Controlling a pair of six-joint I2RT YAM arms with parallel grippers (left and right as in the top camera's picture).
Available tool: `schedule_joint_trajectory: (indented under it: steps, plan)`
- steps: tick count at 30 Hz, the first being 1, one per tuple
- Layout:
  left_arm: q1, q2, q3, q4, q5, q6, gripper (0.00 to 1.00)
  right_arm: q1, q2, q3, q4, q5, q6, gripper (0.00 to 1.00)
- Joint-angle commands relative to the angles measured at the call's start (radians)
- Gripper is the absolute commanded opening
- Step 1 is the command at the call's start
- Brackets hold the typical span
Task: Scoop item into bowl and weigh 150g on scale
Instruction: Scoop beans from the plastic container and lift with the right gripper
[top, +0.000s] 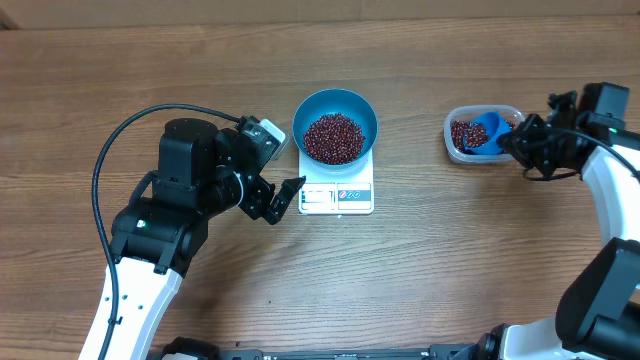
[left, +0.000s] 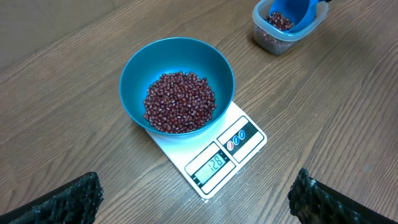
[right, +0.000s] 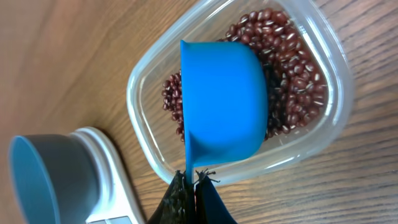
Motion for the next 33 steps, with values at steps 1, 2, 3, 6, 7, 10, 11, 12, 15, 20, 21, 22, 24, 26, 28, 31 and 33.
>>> schedule_joint_trajectory:
  steps: [1, 2, 3, 6, 7, 10, 11, 12, 15, 20, 21, 22, 24, 26, 28, 31, 33]
  plan:
    - [0.004, 0.002, 0.024, 0.001, 0.022, -0.007, 0.99, -0.047, -0.016, 0.027, -0.008, -0.143, -0.052, 0.04]
    - [0.004, 0.002, 0.024, 0.002, 0.022, -0.007, 1.00, -0.061, -0.016, 0.027, -0.011, -0.187, -0.064, 0.04]
    - [0.004, 0.002, 0.024, 0.001, 0.022, -0.007, 0.99, -0.071, -0.016, 0.027, -0.013, -0.212, -0.068, 0.04]
    - [0.004, 0.002, 0.024, 0.001, 0.022, -0.007, 0.99, -0.084, -0.020, 0.027, -0.014, -0.285, -0.096, 0.04]
    - [0.004, 0.002, 0.024, 0.001, 0.022, -0.007, 1.00, -0.084, -0.023, 0.027, -0.016, -0.317, -0.111, 0.04]
    - [0.004, 0.002, 0.024, 0.001, 0.022, -0.007, 1.00, -0.084, -0.039, 0.027, -0.016, -0.347, -0.113, 0.04]
    - [0.004, 0.002, 0.024, 0.002, 0.022, -0.007, 0.99, -0.083, -0.050, 0.027, -0.016, -0.347, -0.113, 0.04]
    - [0.004, 0.002, 0.024, 0.001, 0.022, -0.007, 1.00, -0.082, -0.067, 0.027, -0.016, -0.347, -0.113, 0.04]
    - [0.004, 0.002, 0.024, 0.001, 0.022, -0.007, 1.00, -0.080, -0.120, 0.027, -0.016, -0.347, -0.113, 0.04]
    - [0.004, 0.002, 0.024, 0.001, 0.022, -0.007, 1.00, -0.074, -0.247, 0.027, -0.015, -0.346, -0.113, 0.04]
    - [0.004, 0.002, 0.024, 0.001, 0.022, -0.007, 1.00, -0.071, -0.266, 0.027, -0.015, -0.346, -0.113, 0.04]
    - [0.004, 0.002, 0.024, 0.001, 0.022, -0.007, 1.00, -0.065, -0.290, 0.027, -0.014, -0.346, -0.113, 0.04]
    - [0.004, 0.002, 0.024, 0.001, 0.022, -0.007, 1.00, -0.053, -0.330, 0.027, -0.011, -0.346, -0.113, 0.04]
    - [0.004, 0.002, 0.024, 0.001, 0.022, -0.007, 0.99, -0.029, -0.378, 0.027, -0.006, -0.346, -0.113, 0.04]
    - [0.004, 0.002, 0.024, 0.001, 0.022, -0.007, 0.99, -0.013, -0.396, 0.027, -0.002, -0.346, -0.111, 0.04]
    - [0.004, 0.002, 0.024, 0.001, 0.022, -0.007, 0.99, 0.027, -0.406, 0.027, 0.013, -0.345, -0.100, 0.04]
    - [0.004, 0.002, 0.024, 0.001, 0.022, -0.007, 1.00, 0.055, -0.405, 0.027, 0.025, -0.325, -0.089, 0.04]
